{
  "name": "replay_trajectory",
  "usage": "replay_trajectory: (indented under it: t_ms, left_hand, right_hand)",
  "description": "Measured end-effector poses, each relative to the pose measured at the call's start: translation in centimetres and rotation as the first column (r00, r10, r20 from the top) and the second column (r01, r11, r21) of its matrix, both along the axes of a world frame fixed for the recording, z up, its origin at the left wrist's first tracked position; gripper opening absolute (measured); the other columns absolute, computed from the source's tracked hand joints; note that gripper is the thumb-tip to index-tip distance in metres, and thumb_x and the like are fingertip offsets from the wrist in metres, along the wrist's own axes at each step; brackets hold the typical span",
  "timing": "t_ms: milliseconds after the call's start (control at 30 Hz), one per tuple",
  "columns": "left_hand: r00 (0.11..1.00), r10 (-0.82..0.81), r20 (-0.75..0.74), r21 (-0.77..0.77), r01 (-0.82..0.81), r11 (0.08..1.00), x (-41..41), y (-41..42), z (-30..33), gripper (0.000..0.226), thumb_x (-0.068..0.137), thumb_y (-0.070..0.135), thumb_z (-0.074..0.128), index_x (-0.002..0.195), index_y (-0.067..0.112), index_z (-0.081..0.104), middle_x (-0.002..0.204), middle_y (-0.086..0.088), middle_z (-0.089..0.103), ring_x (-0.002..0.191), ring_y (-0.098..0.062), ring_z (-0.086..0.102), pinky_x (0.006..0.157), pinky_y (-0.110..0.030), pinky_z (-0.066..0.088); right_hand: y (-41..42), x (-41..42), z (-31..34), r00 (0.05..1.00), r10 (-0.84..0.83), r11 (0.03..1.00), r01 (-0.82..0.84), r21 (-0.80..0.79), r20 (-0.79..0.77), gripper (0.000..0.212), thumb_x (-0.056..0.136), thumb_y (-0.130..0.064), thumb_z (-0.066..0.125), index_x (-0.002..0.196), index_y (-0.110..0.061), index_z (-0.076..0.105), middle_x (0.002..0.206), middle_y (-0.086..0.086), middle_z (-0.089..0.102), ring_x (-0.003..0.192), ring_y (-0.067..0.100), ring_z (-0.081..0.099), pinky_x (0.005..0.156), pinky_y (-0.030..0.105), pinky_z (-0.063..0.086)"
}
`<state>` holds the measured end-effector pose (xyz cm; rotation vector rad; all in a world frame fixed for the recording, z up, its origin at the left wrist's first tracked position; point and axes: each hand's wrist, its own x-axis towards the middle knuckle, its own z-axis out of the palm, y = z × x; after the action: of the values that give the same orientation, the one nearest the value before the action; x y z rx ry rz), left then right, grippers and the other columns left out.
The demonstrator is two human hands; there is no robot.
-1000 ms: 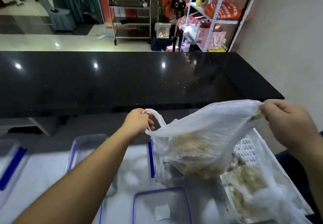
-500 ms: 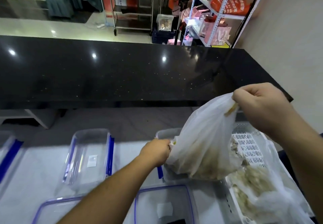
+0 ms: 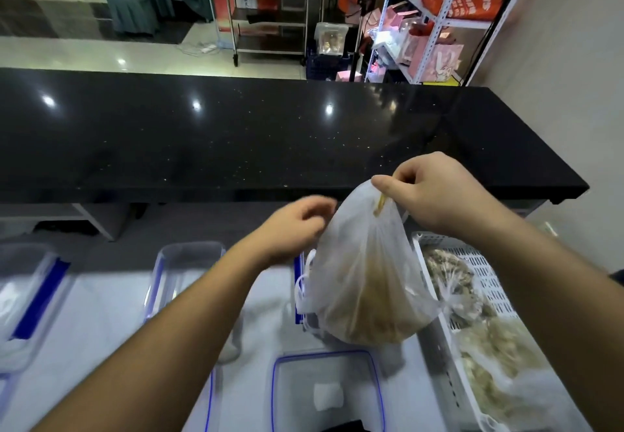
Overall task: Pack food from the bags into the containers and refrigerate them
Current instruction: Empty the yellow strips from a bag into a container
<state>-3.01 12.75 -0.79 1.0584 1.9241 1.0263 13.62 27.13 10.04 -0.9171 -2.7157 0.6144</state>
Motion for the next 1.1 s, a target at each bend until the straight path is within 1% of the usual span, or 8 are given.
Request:
replay_trajectory:
  t_ms: [67, 200, 300, 567, 633, 800, 933, 1100]
  left_hand:
    - [0.997, -0.036, 0.067, 0.159, 0.025, 0.987, 0.8, -0.2, 2.4, 0.054, 0.093, 0.027, 0.067, 0.145, 0.034, 0.057, 0.134, 0.012, 0.066, 0.122, -0.004, 0.064, 0.105, -0.031, 0.054]
    - [0.967, -0.054, -0.249, 0.146, 0.093, 0.985, 2.5, 0.8, 4.1, 0.043, 0.095, 0.031, 0.074, 0.137, 0.035, 0.063, 0.12, 0.014, 0.07, 0.109, -0.003, 0.067, 0.097, -0.033, 0.059]
    - [0.962, -0.002, -0.273, 0.211, 0.062, 0.976, 3.0, 1.1, 4.3, 0.03, 0.097, 0.039, 0.071, 0.126, 0.034, 0.071, 0.108, 0.014, 0.075, 0.1, -0.002, 0.07, 0.091, -0.037, 0.062]
    - [0.898, 0.166, -0.407, 0.271, -0.054, 0.961, 3.4, 1.3, 5.2, 0.011, 0.1, 0.039, 0.065, 0.094, 0.031, 0.071, 0.092, 0.012, 0.066, 0.084, -0.005, 0.064, 0.075, -0.029, 0.057]
    - [0.901, 0.195, -0.386, 0.279, -0.088, 0.956, 3.4, 1.2, 5.1, 0.013, 0.104, 0.035, 0.06, 0.095, 0.028, 0.066, 0.089, 0.008, 0.067, 0.079, -0.008, 0.063, 0.069, -0.028, 0.054]
    - [0.914, 0.238, -0.328, 0.273, -0.149, 0.95, 3.4, 1.0, 4.9, 0.008, 0.106, 0.028, 0.056, 0.098, 0.025, 0.056, 0.084, 0.007, 0.067, 0.072, -0.006, 0.061, 0.065, -0.024, 0.051]
    - [0.948, 0.132, -0.288, 0.23, -0.066, 0.971, 3.1, 0.8, 4.7, 0.018, 0.105, 0.018, 0.056, 0.116, 0.031, 0.06, 0.094, 0.014, 0.075, 0.089, -0.006, 0.071, 0.086, -0.036, 0.06]
    - [0.908, -0.292, -0.3, -0.073, 0.284, 0.956, 5.0, -0.2, 3.1, 0.052, 0.101, 0.041, 0.063, 0.15, 0.04, 0.046, 0.14, 0.015, 0.06, 0.124, -0.004, 0.06, 0.104, -0.029, 0.052]
  right_hand:
    - [-0.2, -0.2, -0.5, 1.0, 0.024, 0.999, -0.024, -0.03, -0.009, 0.05, 0.095, -0.051, 0.065, 0.059, -0.016, 0.066, 0.058, 0.004, 0.066, 0.06, 0.023, 0.066, 0.064, 0.044, 0.059]
    - [-0.4, -0.2, -1.1, 0.994, 0.088, 0.993, -0.093, -0.077, -0.068, 0.051, 0.095, -0.05, 0.066, 0.053, -0.023, 0.056, 0.047, -0.007, 0.051, 0.049, 0.012, 0.055, 0.053, 0.034, 0.047]
    - [-0.4, -0.1, -1.1, 0.989, 0.129, 0.991, -0.131, -0.032, -0.073, 0.048, 0.101, -0.046, 0.059, 0.058, -0.024, 0.058, 0.047, -0.009, 0.052, 0.046, 0.006, 0.047, 0.051, 0.023, 0.036]
    - [0.2, 2.2, -2.8, 0.978, -0.01, 0.994, -0.013, -0.107, -0.21, 0.035, 0.105, -0.03, 0.049, 0.074, -0.018, 0.06, 0.067, -0.005, 0.059, 0.065, 0.014, 0.054, 0.06, 0.035, 0.042]
    - [1.2, 3.9, -5.3, 0.997, -0.079, 0.993, 0.077, -0.092, -0.015, 0.011, 0.096, -0.022, 0.055, 0.093, -0.022, 0.065, 0.086, -0.004, 0.069, 0.078, 0.02, 0.06, 0.066, 0.032, 0.042]
    - [1.2, 7.7, -13.1, 0.828, -0.031, 0.985, 0.121, -0.123, 0.56, 0.056, 0.088, -0.029, 0.065, 0.141, -0.019, 0.052, 0.125, 0.005, 0.069, 0.105, 0.025, 0.066, 0.082, 0.033, 0.052]
    - [1.0, 8.1, -15.3, 0.786, -0.074, 0.987, 0.145, -0.067, 0.613, 0.02, 0.095, -0.02, 0.052, 0.102, -0.029, 0.068, 0.111, 0.005, 0.068, 0.098, 0.025, 0.064, 0.074, 0.03, 0.05]
    - [0.2, 8.3, -14.8, 0.826, 0.017, 0.957, 0.149, -0.248, 0.564, 0.05, 0.108, -0.033, 0.049, 0.155, -0.03, 0.033, 0.16, 0.001, 0.035, 0.137, 0.022, 0.042, 0.112, 0.032, 0.036]
